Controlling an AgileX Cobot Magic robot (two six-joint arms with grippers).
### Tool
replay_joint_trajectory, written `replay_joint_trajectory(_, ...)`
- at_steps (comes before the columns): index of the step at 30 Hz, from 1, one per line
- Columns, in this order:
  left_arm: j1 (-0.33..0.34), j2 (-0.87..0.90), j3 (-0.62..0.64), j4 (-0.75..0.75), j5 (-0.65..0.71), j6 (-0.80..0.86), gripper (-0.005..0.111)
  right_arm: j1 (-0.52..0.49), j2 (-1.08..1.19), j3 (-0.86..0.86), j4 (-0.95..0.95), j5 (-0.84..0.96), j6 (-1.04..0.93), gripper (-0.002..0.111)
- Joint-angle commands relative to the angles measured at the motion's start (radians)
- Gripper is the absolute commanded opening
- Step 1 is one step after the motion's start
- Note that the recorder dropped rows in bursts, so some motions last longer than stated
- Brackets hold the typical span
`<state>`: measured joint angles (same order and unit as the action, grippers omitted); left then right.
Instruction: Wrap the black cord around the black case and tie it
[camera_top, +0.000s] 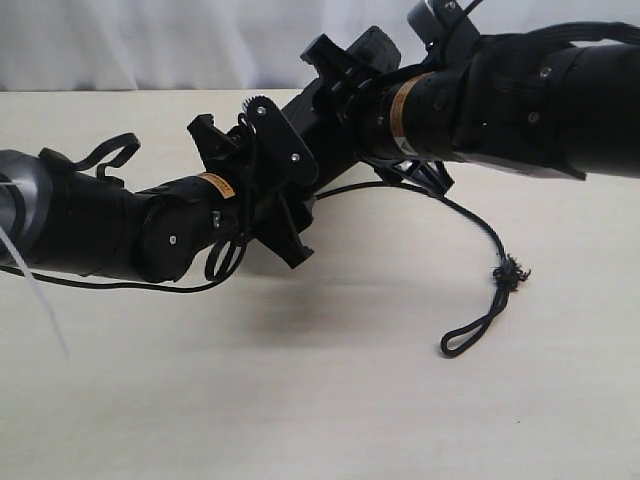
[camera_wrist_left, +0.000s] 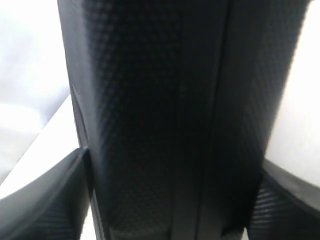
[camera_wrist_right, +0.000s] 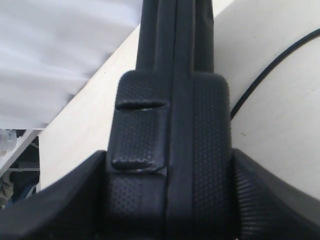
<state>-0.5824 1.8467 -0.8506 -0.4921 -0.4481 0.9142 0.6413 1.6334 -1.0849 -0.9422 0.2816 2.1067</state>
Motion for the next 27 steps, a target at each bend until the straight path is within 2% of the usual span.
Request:
replay_joint_trajectory(1, 0.000, 0.001, -0.011, 0.018, 0.002, -0.030, 0.000, -0.004, -0.033, -0.014, -0.005, -0.045, -0.036, 0.063)
replay_joint_trajectory(6, 0.000, 0.001, -0.011, 0.018, -0.022, -0.030, 0.000, -0.040, -0.114, -0.014, -0.008, 0.026, -0.255, 0.073)
replay_joint_trajectory(10, 0.000, 0.001, -0.011, 0.016, -0.024, -0.030, 0.000, -0.075, -0.205, -0.014, 0.026, 0.181, -0.324, 0.075)
replay_joint_trajectory(12, 0.000, 0.001, -0.011, 0.000, -0.024, -0.030, 0.000, -0.094, -0.237, -0.014, 0.040, 0.204, -0.398, 0.075)
replay_joint_trajectory(16, 0.000, -0.011, -0.011, -0.002, 0.007, -0.030, 0.000, -0.153, -0.292, -0.014, 0.050, 0.229, -0.731, 0.075)
replay_joint_trajectory(20, 0.000, -0.038, -0.011, 0.001, 0.064, -0.030, 0.000, -0.274, -0.315, -0.017, 0.143, 0.263, -1.044, 0.073)
replay_joint_trajectory(22, 0.000, -0.058, -0.011, -0.019, 0.088, -0.030, 0.000, -0.361, -0.304, -0.035, 0.311, 0.279, -1.308, 0.068)
replay_joint_trajectory(24, 0.000, -0.083, -0.011, -0.083, 0.098, -0.030, 0.000, -0.449, -0.282, -0.064, 0.554, 0.306, -1.551, 0.062)
replay_joint_trajectory(26, 0.000, -0.105, -0.011, -0.156, 0.098, -0.030, 0.000, -0.570, -0.226, -0.130, 0.942, 0.371, -1.966, 0.051)
replay_joint_trajectory(27, 0.000, -0.105, -0.011, -0.161, 0.105, -0.030, 0.000, -0.609, -0.200, -0.150, 1.090, 0.401, -2.071, 0.049)
